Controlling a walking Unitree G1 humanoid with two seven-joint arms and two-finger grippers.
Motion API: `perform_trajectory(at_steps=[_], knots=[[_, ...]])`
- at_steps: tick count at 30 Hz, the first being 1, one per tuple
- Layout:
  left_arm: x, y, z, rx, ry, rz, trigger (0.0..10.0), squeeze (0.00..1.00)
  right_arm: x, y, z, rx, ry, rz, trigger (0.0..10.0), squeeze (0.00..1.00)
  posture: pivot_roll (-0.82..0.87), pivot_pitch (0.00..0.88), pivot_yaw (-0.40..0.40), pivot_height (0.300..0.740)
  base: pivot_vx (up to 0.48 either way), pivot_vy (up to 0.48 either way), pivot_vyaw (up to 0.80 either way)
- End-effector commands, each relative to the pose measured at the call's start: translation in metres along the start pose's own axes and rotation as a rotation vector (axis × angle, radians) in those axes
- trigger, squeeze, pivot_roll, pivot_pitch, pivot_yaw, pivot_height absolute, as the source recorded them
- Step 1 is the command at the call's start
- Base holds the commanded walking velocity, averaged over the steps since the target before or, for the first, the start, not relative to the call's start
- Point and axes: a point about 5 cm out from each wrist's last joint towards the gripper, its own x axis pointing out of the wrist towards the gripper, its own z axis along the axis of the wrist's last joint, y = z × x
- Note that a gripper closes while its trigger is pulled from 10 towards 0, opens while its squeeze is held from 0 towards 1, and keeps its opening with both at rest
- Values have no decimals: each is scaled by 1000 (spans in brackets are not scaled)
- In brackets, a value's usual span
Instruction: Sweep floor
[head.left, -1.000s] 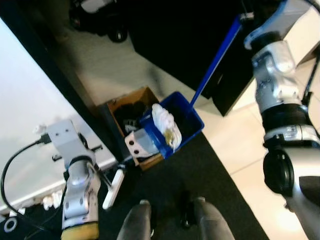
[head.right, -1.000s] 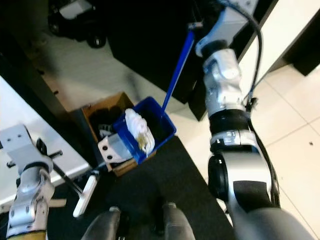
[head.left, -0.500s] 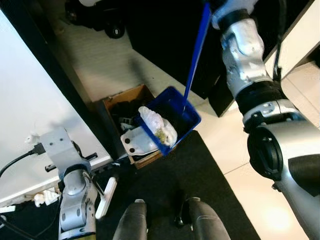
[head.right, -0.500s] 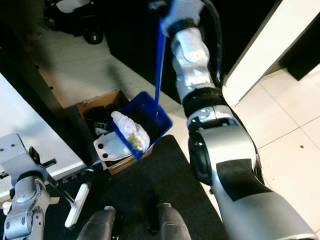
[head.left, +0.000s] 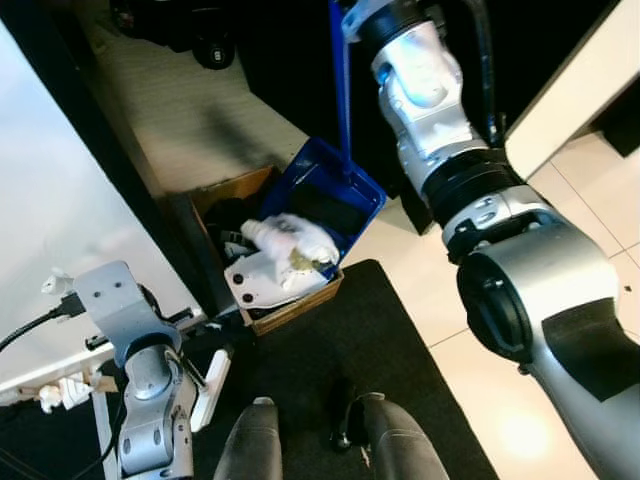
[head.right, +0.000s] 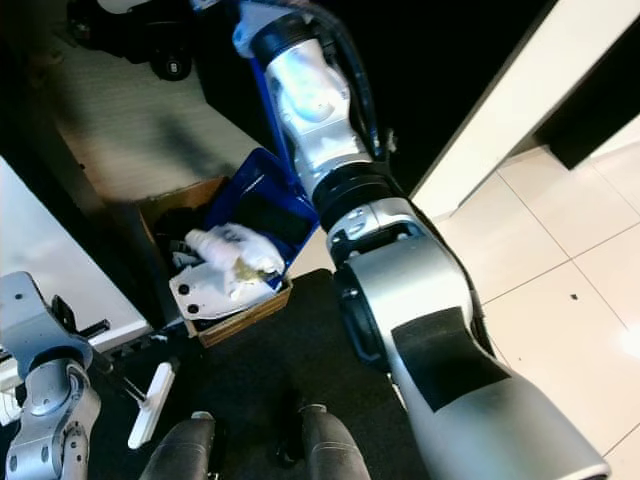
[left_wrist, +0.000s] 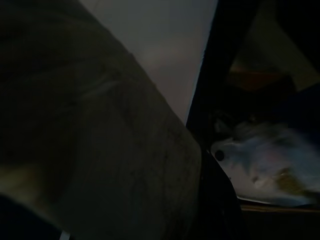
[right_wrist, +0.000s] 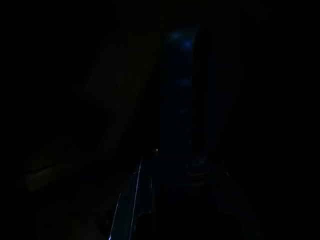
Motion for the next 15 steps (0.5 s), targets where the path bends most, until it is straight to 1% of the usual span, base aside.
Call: perform_trajectory(at_steps=[1,3,4,5,6,7,9,12,15], knots=[[-6,0,-2,-4,0,15,10000,0,11,5,24,-95,-158,56,10000,0,257,203,-171,740,0,0,0],[-6,-1,-2,-7,2,16,10000,0,10,16,33,-181,-247,67,10000,0,257,203,-171,740,0,0,0],[-6,-2,-2,-8,2,15,10000,0,9,19,35,-201,-276,68,10000,0,262,205,-171,740,0,0,0],[-6,-2,-2,-8,2,15,10000,0,9,19,35,-201,-276,68,10000,0,262,205,-171,740,0,0,0],[-7,-2,-2,-9,1,15,10000,0,8,21,37,-225,-301,69,10000,0,262,205,-171,740,0,0,0],[-7,-2,-2,-9,1,15,10000,0,8,21,37,-225,-301,69,10000,0,262,205,-171,740,0,0,0],[-7,-3,-2,-8,3,11,10000,0,6,25,39,-254,-341,85,10000,0,251,204,-161,740,0,0,0],[-7,-3,-2,-7,4,10,10000,0,5,26,39,-259,-347,90,10000,0,251,204,-161,740,0,0,0],[-5,-5,-2,-7,4,3,10000,0,3,23,35,-240,-318,75,10000,0,244,198,-156,740,0,0,0]])
